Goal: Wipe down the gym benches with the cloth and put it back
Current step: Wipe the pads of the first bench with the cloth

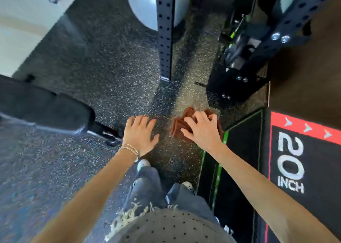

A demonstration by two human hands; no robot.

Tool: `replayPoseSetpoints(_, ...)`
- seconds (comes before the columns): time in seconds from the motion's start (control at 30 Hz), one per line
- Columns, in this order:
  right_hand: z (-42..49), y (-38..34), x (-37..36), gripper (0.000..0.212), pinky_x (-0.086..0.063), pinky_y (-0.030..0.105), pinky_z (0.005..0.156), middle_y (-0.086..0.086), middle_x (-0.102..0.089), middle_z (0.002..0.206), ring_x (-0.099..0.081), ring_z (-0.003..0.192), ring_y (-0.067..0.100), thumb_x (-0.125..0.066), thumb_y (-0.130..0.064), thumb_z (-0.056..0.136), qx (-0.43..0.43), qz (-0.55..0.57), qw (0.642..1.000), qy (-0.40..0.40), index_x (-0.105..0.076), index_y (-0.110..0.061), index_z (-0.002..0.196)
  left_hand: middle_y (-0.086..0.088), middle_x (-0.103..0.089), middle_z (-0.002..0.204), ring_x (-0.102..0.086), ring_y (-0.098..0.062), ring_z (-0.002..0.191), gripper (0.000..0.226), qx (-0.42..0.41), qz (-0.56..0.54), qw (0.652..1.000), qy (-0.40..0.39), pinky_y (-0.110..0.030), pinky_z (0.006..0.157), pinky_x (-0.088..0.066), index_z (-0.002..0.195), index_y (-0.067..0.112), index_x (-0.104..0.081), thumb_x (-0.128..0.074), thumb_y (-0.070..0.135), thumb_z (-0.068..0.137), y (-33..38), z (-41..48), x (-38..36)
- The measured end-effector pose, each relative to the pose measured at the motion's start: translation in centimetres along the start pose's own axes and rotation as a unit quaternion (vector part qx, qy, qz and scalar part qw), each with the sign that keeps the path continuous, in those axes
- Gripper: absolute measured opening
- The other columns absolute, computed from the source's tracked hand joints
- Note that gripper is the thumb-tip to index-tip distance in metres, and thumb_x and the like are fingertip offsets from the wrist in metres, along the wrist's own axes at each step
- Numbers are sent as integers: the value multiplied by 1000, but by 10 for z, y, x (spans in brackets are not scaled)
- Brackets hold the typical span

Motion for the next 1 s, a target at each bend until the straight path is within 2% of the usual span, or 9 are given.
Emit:
replayPoseSetpoints(0.2,96,-90,12,39,-41,44,72,6,-53,86,-54,83,27,-42,-53,86,103,-1,995,6,-59,-21,100,-4,-65,114,-56,-28,110,51,122,-34,991,39,-43,98,-39,119,20,-61,-57,50,78,-123,-21,10)
replayPoseSetpoints(0.43,179,-184,17,34,-39,40,68,5,-54,85,-53,80,26,-53,-52,85,198,-12,980,25,-61,-22,99,-1,-58,124,-47,-26,121,53,215,-42,975,32,-46,106,-29,127,26,-54,-47,54,83,-229,-36,6)
replayPoseSetpoints(0.57,210,-224,9,34,-39,41,70,5,-52,84,-52,80,25,-53,-51,85,253,2,967,10,-61,-21,99,0,-54,130,-43,-24,125,56,265,-50,963,22,-45,109,-25,133,29,-48,-43,57,84,-265,-40,-6)
replayPoseSetpoints(0.77,266,-256,-8,34,-39,42,72,5,-53,84,-53,82,25,-52,-51,86,336,-5,942,-6,-60,-21,99,0,-55,128,-46,-24,122,55,341,-75,937,12,-42,105,-30,130,27,-49,-42,56,84,-299,-30,-21)
replayPoseSetpoints(1.0,361,-272,-14,36,-37,40,73,4,-53,86,-51,81,25,-45,-54,86,446,-23,895,2,-60,-25,101,-2,-43,142,-34,-24,133,60,457,-111,882,18,-45,113,-20,140,27,-37,-41,54,87,-335,13,-24)
Point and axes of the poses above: each hand's wrist, its own z-axis towards the middle knuckle, its own x-axis out of the back of the hand, y = z × x, the point moved 7 cm from there along z, towards the middle knuckle
